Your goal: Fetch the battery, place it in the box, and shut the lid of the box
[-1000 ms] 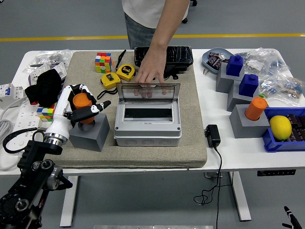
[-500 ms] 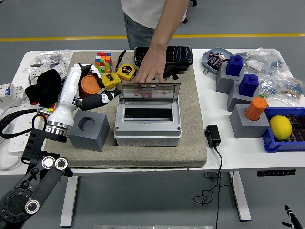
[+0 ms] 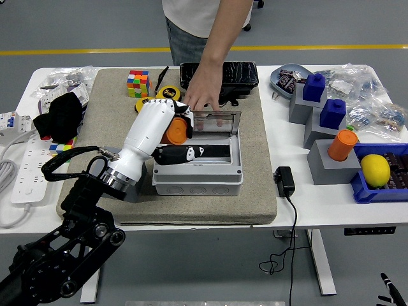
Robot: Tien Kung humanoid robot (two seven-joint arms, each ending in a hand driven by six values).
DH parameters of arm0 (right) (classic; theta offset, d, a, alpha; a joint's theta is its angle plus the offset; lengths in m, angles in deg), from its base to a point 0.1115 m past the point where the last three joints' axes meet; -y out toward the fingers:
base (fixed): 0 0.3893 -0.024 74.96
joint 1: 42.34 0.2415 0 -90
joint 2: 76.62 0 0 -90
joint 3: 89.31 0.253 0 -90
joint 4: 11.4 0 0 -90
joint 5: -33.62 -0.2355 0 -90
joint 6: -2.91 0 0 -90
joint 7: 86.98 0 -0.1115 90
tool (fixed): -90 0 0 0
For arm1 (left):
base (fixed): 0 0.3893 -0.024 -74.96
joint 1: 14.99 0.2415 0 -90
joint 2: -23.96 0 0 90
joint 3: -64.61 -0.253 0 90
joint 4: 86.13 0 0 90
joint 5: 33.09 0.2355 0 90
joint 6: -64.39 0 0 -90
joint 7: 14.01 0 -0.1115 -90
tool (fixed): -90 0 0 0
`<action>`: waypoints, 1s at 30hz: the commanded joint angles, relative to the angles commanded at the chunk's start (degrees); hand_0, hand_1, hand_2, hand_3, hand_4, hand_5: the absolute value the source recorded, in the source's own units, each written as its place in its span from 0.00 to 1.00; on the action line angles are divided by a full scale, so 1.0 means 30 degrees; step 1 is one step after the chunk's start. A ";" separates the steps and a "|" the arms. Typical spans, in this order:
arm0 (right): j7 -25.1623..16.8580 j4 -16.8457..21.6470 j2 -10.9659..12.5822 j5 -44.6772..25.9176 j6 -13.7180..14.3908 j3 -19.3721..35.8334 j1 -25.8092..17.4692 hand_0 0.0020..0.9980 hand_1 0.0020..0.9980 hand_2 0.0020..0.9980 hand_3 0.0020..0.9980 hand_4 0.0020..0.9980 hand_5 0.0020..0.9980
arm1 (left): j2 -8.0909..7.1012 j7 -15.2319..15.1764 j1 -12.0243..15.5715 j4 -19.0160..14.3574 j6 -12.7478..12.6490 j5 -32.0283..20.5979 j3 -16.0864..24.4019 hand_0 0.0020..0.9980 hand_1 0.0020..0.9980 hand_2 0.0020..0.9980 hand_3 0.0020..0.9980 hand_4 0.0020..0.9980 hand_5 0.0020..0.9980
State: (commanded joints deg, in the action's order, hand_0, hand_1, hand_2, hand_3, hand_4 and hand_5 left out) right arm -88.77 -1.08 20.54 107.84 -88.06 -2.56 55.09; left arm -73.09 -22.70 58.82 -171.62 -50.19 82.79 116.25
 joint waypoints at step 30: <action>0.0135 0.0000 0.0063 0.0391 -0.0048 -0.0167 0.0008 0.88 0.79 0.76 0.79 1.00 1.00 | 0.2063 -0.1728 -0.3910 0.6179 -0.1811 -0.3422 -0.4970 0.04 0.00 0.00 0.00 1.00 0.22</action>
State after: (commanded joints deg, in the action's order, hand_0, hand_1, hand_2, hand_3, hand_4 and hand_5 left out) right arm -88.37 -1.08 20.73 109.01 -88.21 -3.06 55.12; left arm -66.90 -27.88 47.09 -153.09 -55.63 72.52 101.34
